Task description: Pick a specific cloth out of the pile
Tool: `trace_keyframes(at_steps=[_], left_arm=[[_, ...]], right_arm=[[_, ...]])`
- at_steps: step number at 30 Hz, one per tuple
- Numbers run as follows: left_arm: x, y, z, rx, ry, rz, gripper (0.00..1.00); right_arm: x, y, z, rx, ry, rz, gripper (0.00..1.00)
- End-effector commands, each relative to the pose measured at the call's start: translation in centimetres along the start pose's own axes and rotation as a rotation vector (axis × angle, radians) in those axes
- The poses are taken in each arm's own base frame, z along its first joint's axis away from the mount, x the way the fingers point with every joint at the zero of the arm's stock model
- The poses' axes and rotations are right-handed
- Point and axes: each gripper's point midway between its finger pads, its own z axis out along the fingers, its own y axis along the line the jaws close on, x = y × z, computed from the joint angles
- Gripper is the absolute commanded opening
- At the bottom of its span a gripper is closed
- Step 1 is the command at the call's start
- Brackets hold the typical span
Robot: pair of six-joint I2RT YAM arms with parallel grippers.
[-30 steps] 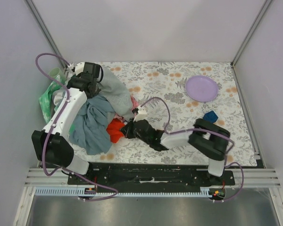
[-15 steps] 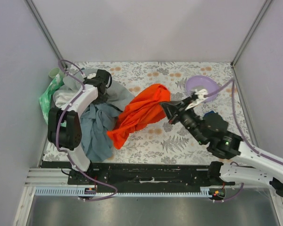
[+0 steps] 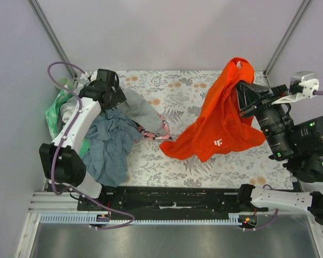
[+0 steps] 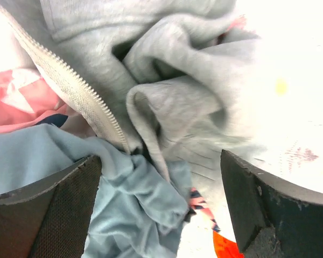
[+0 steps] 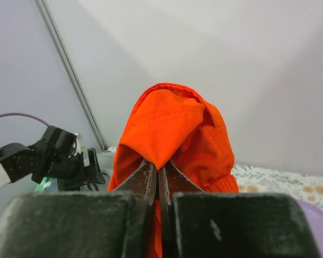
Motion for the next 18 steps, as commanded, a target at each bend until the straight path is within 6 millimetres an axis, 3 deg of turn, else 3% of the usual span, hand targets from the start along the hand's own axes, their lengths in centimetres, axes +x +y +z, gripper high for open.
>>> trace_keyframes(at_steps=[1, 4, 8, 10, 13, 18], left_arm=[[-5.2, -2.4, -7.5, 0.214, -0.146, -0.031, 0.93], [-7.0, -3.3, -12.6, 0.337, -0.253, -0.041, 0.94], [-6.6, -4.1, -17.1, 0.505, -0.329, -0.035, 0.95], [-5.3, -4.4, -18.2, 0.584, -0.328, -0.025, 0.95], [-3.4, -4.8, -19.0, 0.67, -0.301, -0.007, 0.95], [-0.2, -4.9, -19.1, 0.751, -0.246, -0.005, 0.95]], right_arm=[[-0.5, 2.0, 1.6, -0.054, 0.044, -0.087, 0.0], [-3.5, 1.1, 2.4, 0.013, -0.003, -0.121, 0.0], [-6.1, 2.5, 2.8, -0.057, -0.049, -0.104, 0.0], [-5.6, 3.0, 3.4, -0.059, -0.029, -0.118, 0.0], [-3.0, 3.2, 4.4, -0.017, 0.036, -0.178, 0.0], [1.7, 1.5, 5.2, 0.111, 0.118, -0.245, 0.0]])
